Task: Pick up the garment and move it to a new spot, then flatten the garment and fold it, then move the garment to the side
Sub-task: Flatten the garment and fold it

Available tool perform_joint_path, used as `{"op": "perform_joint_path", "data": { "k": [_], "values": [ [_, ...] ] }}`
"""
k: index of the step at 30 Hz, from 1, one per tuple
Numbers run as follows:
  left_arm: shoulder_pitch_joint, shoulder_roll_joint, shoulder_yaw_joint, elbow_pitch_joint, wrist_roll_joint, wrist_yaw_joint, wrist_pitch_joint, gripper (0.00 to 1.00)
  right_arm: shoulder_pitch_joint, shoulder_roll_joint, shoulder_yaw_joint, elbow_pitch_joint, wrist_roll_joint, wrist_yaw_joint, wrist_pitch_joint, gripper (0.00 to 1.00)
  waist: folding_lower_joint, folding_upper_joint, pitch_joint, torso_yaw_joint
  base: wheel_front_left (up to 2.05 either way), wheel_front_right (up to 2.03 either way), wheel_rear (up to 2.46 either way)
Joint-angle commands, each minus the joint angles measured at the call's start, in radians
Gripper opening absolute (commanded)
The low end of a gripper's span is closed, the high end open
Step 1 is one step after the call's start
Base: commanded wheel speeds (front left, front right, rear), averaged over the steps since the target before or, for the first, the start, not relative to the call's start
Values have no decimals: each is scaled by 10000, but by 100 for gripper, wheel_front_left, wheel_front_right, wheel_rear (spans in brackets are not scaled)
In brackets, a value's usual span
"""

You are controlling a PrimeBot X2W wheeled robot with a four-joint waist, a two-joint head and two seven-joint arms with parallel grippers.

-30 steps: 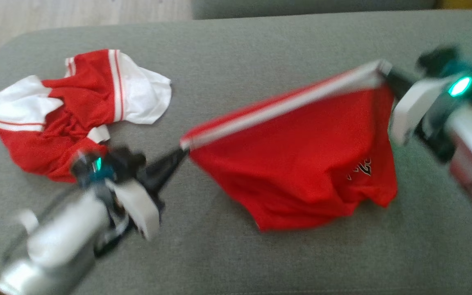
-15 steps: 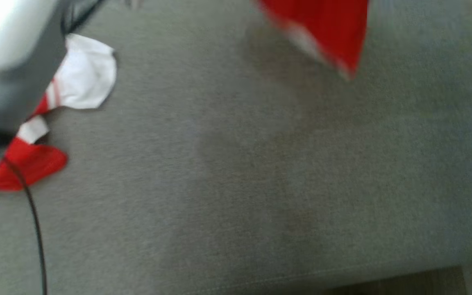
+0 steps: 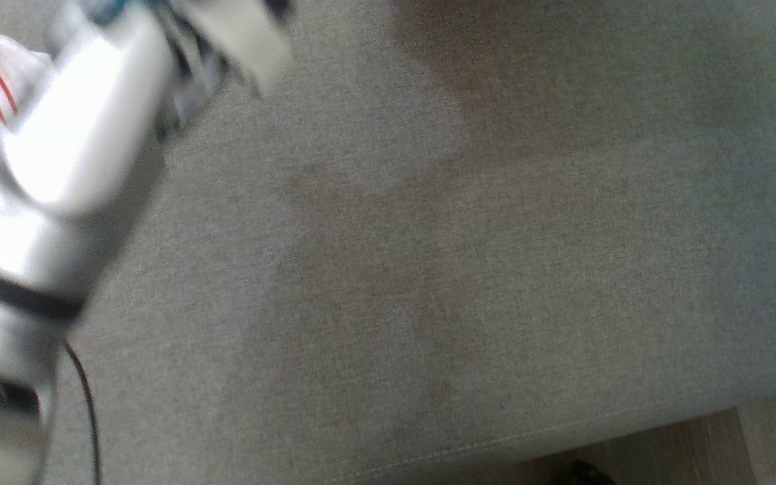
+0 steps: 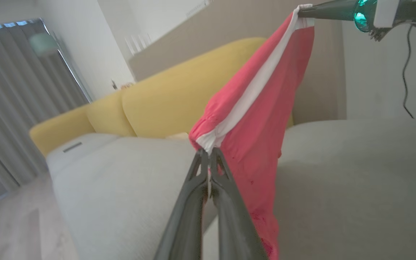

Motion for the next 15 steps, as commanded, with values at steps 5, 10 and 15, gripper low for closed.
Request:
{"op": "perform_joint_path", "data": {
  "k": [5,10,15],
  "values": [
    [2425,209,461,-1239,222,-21,-46,0,3284,-358,-1524,-1553,-373,65,-51,0,-1,0,-584,316,0,0,0],
    [5219,255,235,-2033,829,167,-46,0,6996,-233,-3706,-3470,-1049,65,-52,0,-1,0,-1407,452,0,0,0],
    [7186,348,235,-2485,1136,671,-47,0,9941,436,-5293,-5372,-1800,65,60,0,-1,0,-2121,410,0,0,0]
  ]
}}
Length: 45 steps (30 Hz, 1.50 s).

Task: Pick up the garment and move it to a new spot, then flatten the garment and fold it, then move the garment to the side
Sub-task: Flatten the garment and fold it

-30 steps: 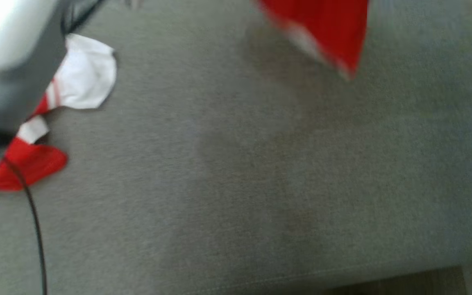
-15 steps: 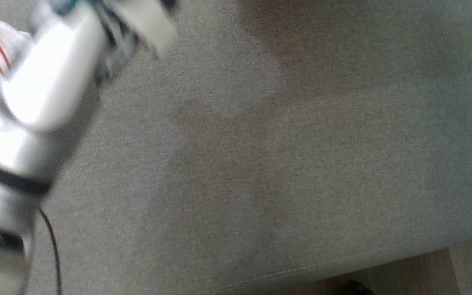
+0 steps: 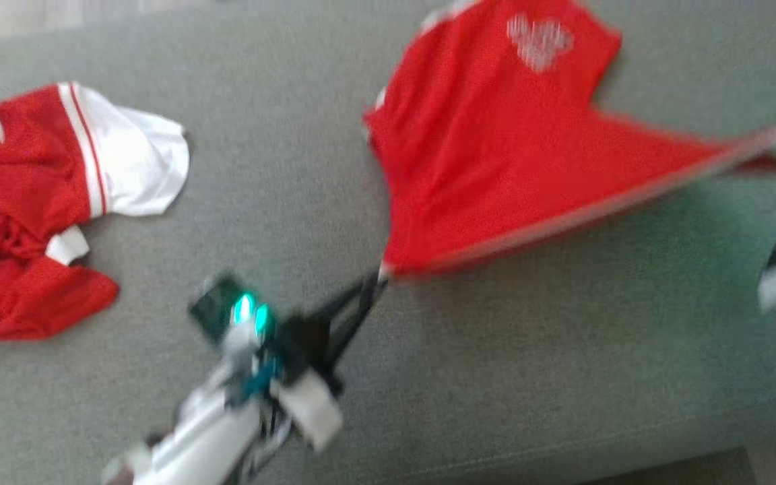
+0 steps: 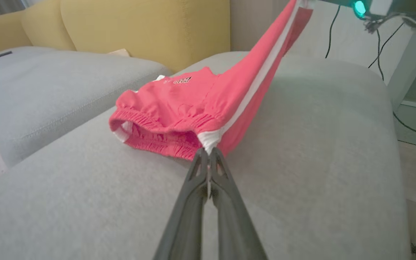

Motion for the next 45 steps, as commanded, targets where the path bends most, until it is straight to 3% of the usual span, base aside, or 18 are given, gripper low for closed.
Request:
{"op": "perform_joint_path", "data": {
  "k": [1,7,11,15,18,23,29,37,45],
  "values": [
    [-170,393,485,-258,50,138,-49,0,22,-240,-82,-399,-75,63,27,0,-1,0,-435,-22,0,0,0],
    [2114,732,855,-1202,205,936,-49,0,3457,1124,-1542,-4244,-953,63,1621,0,-1,0,-1013,0,0,0,0],
    [3137,1085,1134,-1973,263,1192,-49,0,5106,1769,-2186,-6611,-1257,63,2683,0,-1,0,-1040,200,0,0,0],
    [3510,1300,1410,-2626,235,1185,-49,0,5917,2004,-2355,-8108,-1513,63,3669,0,-1,0,-890,410,0,0,0],
    [3221,1117,1522,-2806,118,905,-49,0,5666,1911,-2359,-8377,-1664,63,4191,0,-1,0,-757,582,0,0,0],
    [2022,411,1626,-2290,-253,142,-49,0,4298,1470,-2108,-7573,-1472,63,4911,0,-1,0,-469,882,0,0,0],
    [-379,-168,1667,-518,-518,-457,22,0,1490,103,-1435,-5297,-1127,63,5730,0,-1,0,220,1247,0,0,0],
    [-2380,-719,1551,1472,-1088,-671,645,0,-1545,-891,307,-2319,-721,63,6005,0,-1,0,893,1483,0,0,0],
    [-3553,-1137,1221,2848,-1849,-742,1114,0,-3608,-1193,1893,42,-409,63,5784,0,-1,0,1367,1666,0,0,0]
  ]
}}
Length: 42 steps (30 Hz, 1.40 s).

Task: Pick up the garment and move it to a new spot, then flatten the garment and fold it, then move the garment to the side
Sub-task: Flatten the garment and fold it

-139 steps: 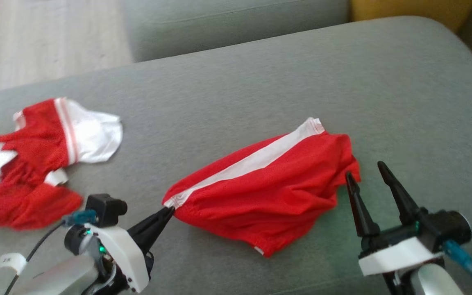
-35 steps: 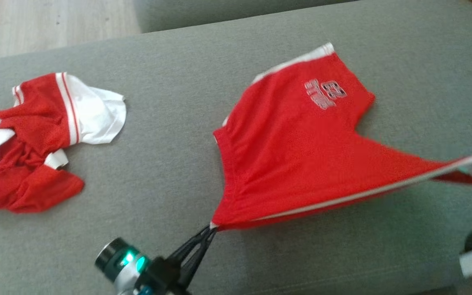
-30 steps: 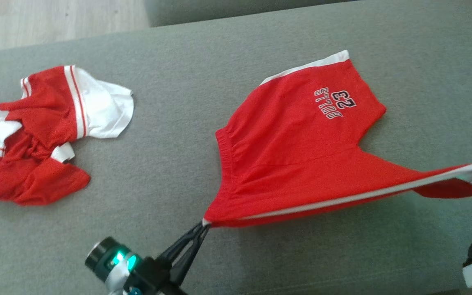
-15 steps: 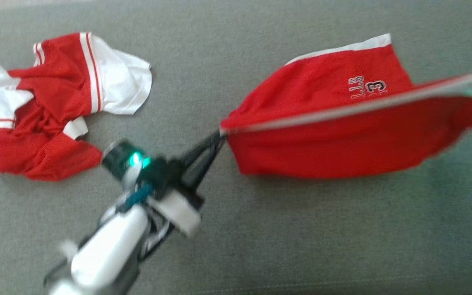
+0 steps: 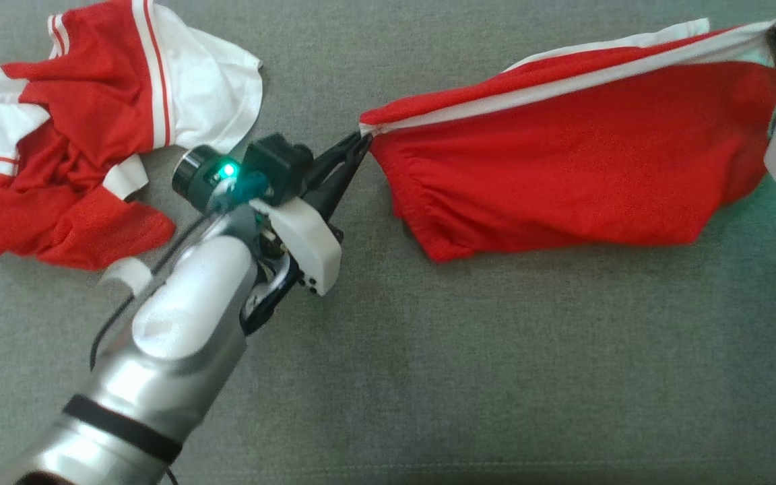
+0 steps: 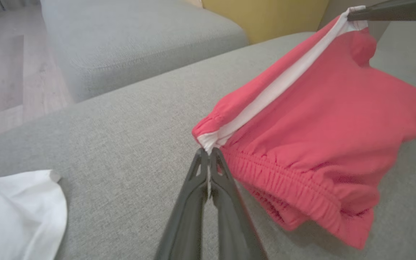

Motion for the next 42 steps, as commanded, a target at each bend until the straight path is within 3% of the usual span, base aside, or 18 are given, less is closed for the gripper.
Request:
{"op": "perform_joint_path", "data": {
  "k": [1,6,8,9,10,11,12,18,24,30,35,42],
  "values": [
    [-520,192,276,6,-146,-4,12,0,-379,-236,224,225,144,65,-157,0,0,0,119,29,0,0,0],
    [-990,125,-158,564,-487,-10,-271,0,-1060,-115,787,1544,453,65,-586,1,0,0,237,25,0,0,0],
    [-1130,136,-382,731,-626,-11,-381,0,-1232,-52,1010,1904,644,65,-757,16,0,0,259,-15,0,0,0],
    [-1196,147,-452,814,-680,-11,-467,0,-1319,-28,1103,2028,731,65,-918,31,0,0,262,-39,0,0,0],
    [-1250,157,-509,907,-729,-11,-539,18,-1401,-5,1163,2154,803,65,-1110,71,0,0,261,-67,0,0,0],
    [-1304,162,-546,1002,-758,-11,-606,49,-1473,30,1240,2258,867,65,-1312,100,0,0,255,-93,0,0,0],
    [-1348,163,-563,1097,-775,-11,-674,98,-1540,87,1322,2327,954,65,-1535,100,0,0,244,-125,0,0,0],
    [-1347,80,-540,1491,-744,73,-1030,100,-1639,258,1694,2603,1403,65,-2837,100,0,0,-17,-281,0,0,0],
    [-591,167,-225,944,-581,738,-1194,100,-750,316,1931,2382,2006,65,-3527,100,0,0,-672,-346,0,0,0],
    [1501,345,897,-1468,-240,2115,-1206,100,698,335,1771,1864,2872,65,-3526,100,0,0,-1380,-320,0,0,0],
    [3495,79,1973,-3636,315,3154,-1207,100,1473,278,1280,1843,3191,65,-3309,100,0,0,-1613,11,0,0,0],
    [5582,-620,2683,-5698,1386,3703,-1208,100,1332,106,370,2937,2960,65,-2669,100,0,0,-1510,958,0,0,0]
  ]
}}
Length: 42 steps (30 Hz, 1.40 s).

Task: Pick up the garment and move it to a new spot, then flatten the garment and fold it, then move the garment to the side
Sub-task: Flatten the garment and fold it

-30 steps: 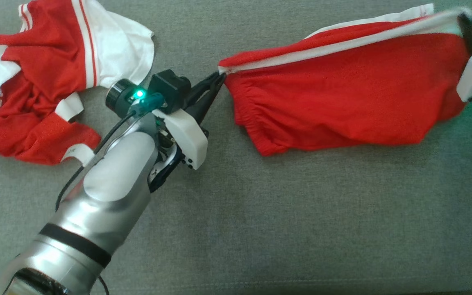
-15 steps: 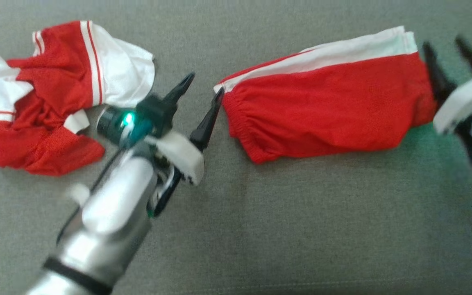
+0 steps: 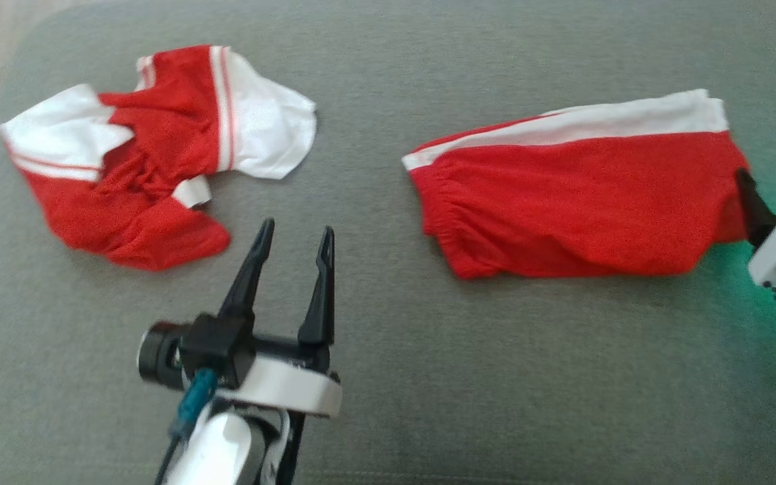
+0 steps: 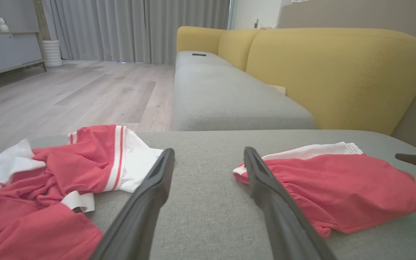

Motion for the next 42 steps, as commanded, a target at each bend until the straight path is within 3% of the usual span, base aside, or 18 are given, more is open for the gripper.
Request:
{"op": "perform_joint_path", "data": {
  "k": [1,9,17,18,20,26,35,42],
  "values": [
    [-71,-27,418,-432,113,46,-59,100,-251,-257,-23,-94,-104,65,33,100,0,0,75,363,0,0,0],
    [785,-496,480,-940,678,-292,-60,100,-875,-441,-706,1821,-786,65,549,100,0,0,305,1364,0,0,0],
    [829,-633,723,-966,1013,-496,-60,100,-1154,21,-606,2695,-745,65,1094,100,0,0,410,1593,0,0,0],
    [834,-642,753,-960,1039,-507,-60,100,-1173,60,-547,2730,-741,65,1162,84,0,0,414,1580,0,0,0],
    [847,-657,803,-950,1079,-528,-60,100,-1197,105,-452,2762,-724,65,1187,0,0,0,398,1516,0,0,0],
    [962,-682,941,-893,1143,-622,-60,100,-1307,-149,-315,2887,-875,65,768,0,0,0,175,1074,0,0,0],
    [1167,-697,1117,-775,1167,-746,-60,100,-2006,-1100,-221,3478,-1824,65,448,0,0,0,-337,276,0,0,0],
    [1270,-701,1041,-631,1068,-701,-61,100,-2486,-585,-58,3055,-2048,65,470,0,0,0,-770,54,0,0,0]
  ]
}}
